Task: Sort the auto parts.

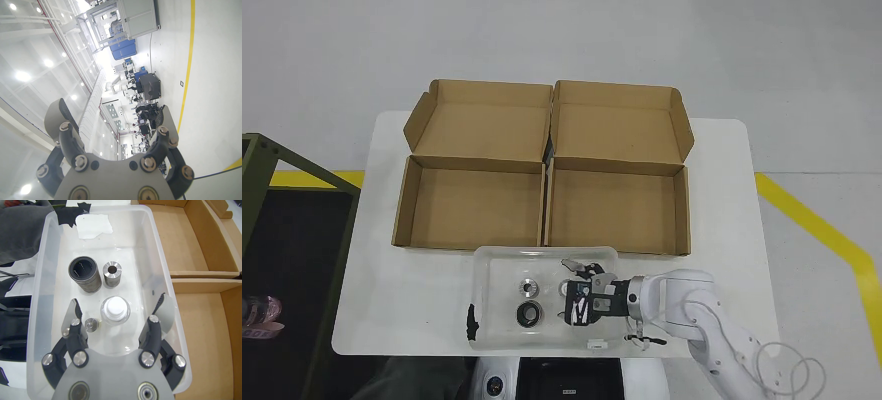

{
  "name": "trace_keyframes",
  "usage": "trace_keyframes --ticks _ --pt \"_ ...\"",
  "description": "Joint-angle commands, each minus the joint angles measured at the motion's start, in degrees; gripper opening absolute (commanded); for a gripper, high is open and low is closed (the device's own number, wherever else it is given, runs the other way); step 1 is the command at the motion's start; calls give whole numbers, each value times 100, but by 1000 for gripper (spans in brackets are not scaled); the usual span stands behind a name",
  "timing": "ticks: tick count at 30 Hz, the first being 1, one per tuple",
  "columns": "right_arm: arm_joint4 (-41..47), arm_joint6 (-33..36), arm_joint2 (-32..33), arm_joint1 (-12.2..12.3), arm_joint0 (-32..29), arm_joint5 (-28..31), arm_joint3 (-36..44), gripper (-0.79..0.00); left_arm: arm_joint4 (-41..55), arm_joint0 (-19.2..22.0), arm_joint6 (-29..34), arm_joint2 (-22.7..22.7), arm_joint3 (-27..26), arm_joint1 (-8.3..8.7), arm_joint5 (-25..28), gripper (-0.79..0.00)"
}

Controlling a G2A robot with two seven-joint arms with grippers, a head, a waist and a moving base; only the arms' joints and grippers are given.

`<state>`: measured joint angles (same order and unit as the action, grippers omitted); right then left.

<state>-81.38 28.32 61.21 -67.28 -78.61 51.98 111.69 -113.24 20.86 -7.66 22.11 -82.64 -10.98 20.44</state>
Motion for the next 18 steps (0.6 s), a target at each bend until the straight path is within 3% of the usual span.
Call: trace_keyframes --ticks 1,8,11,12,18 --pt "-7 1 -30 5 18 -33 -36 -277 0 0 0 0 0 0 0 0" --pt "-49 -66 -121 21 117 -144 -193 -471 0 0 0 0 0 0 0 0" --pt "-40 -79 -141 30 143 -173 -233 -674 0 0 0 0 0 0 0 0" --pt "-29 -85 -142 34 150 -178 -233 -785 0 0 0 0 0 0 0 0" --pt "135 -294 -87 74 169 -33 -88 -785 0 0 0 0 0 0 0 0"
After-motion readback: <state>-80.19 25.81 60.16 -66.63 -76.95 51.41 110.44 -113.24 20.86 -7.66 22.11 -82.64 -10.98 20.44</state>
